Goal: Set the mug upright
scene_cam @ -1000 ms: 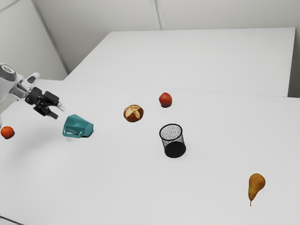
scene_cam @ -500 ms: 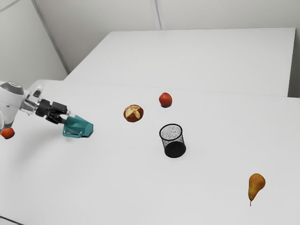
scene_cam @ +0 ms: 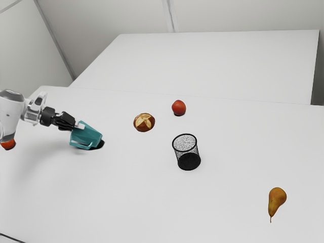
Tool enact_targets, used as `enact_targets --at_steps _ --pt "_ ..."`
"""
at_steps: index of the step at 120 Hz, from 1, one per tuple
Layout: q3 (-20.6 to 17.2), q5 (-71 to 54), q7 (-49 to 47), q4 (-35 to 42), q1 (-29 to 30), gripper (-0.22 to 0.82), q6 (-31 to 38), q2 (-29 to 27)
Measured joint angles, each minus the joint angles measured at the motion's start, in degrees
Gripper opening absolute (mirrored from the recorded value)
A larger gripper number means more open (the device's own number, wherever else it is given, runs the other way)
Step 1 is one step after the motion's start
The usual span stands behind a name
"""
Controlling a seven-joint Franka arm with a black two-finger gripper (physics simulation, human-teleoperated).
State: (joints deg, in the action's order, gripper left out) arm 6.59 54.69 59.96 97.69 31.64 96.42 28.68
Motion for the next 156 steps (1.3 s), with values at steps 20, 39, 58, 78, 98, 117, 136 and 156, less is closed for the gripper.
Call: enact_targets --at_steps 20,39,58,78,98,117,136,156 --pt "-1.1 -0.4 0.0 0.2 -0.2 -0.15 -1.1 -3.7" --pt "-2.5 -5.2 -2.2 0.7 -3.4 -0.17 -0.1 -9.5" --pt "-5.8 -18.5 -7.9 0.8 -8.3 -0.18 2.0 -16.5" --pt "-9.6 -32.5 -15.2 0.6 -11.5 -0.18 4.7 -20.2" --pt "-12.0 -43.1 -22.5 1.2 -15.6 -0.18 7.7 -22.4" --pt "-14.2 -50.3 -29.5 4.6 -17.8 -0.18 11.9 -23.8" --pt "-15.6 -53.6 -35.2 9.0 -17.8 -0.18 17.9 -23.8" --pt "-15.7 -54.7 -39.8 11.8 -18.0 -0.18 22.3 -22.7"
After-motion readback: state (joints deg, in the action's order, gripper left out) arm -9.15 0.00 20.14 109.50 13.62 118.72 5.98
